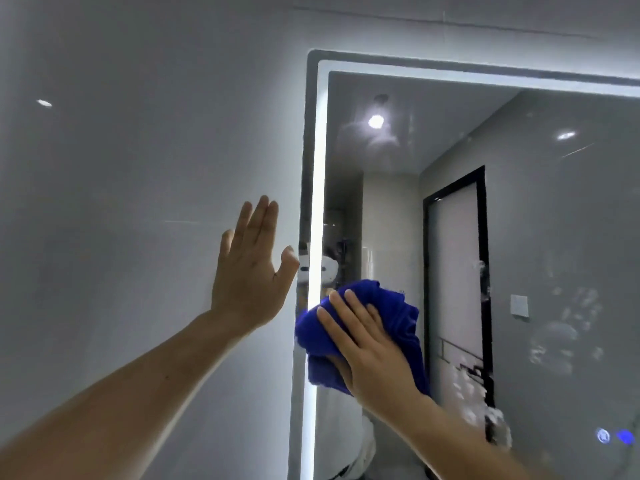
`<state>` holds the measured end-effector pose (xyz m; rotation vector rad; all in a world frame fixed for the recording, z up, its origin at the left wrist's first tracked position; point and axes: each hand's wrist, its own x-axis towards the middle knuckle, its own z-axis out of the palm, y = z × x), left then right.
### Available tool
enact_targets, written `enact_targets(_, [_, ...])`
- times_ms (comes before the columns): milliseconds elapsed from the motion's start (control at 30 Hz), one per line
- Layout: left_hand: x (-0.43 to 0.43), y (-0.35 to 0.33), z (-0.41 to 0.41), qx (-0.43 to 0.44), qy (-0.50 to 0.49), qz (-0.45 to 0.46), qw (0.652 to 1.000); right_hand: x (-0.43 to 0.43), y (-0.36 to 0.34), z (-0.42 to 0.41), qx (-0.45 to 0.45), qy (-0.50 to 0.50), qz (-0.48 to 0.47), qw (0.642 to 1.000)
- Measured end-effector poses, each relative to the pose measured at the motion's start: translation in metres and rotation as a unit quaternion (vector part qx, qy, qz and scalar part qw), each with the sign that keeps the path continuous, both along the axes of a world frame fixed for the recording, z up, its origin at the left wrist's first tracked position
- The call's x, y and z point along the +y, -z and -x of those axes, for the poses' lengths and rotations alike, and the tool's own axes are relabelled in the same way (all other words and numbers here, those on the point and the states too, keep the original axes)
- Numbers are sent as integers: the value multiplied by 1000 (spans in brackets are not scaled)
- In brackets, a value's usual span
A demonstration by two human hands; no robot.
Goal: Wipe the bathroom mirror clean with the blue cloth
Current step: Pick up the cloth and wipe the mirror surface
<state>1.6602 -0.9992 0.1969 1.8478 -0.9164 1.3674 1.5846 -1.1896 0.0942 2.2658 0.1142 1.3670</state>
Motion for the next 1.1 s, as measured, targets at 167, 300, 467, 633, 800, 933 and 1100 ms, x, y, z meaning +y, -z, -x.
enact_targets(167, [3, 32, -12, 15, -14, -14, 1000, -9, -56, 5, -62, -25, -64, 996])
enact_targets(300, [4, 40, -15, 18, -13, -4, 1000, 12, -122, -16, -188, -22, -210, 959])
enact_targets(467, [-3, 64, -12, 12, -5, -5, 1000, 28, -52, -27, -172, -43, -153, 972])
enact_targets(633, [-7, 111, -12, 17, 6, -16, 1000, 29, 56, -32, -139, -56, -118, 982])
enact_targets(800, [-9, 162, -14, 32, 19, -13, 999, 21, 162, -31, -53, -42, -70, 995])
enact_targets(933, [-13, 190, -13, 52, 26, -20, 998, -1, 226, -15, 45, -21, 26, 998])
enact_targets(1100, [-19, 204, -13, 50, 34, -37, 998, -47, 245, 20, 106, -2, 67, 992])
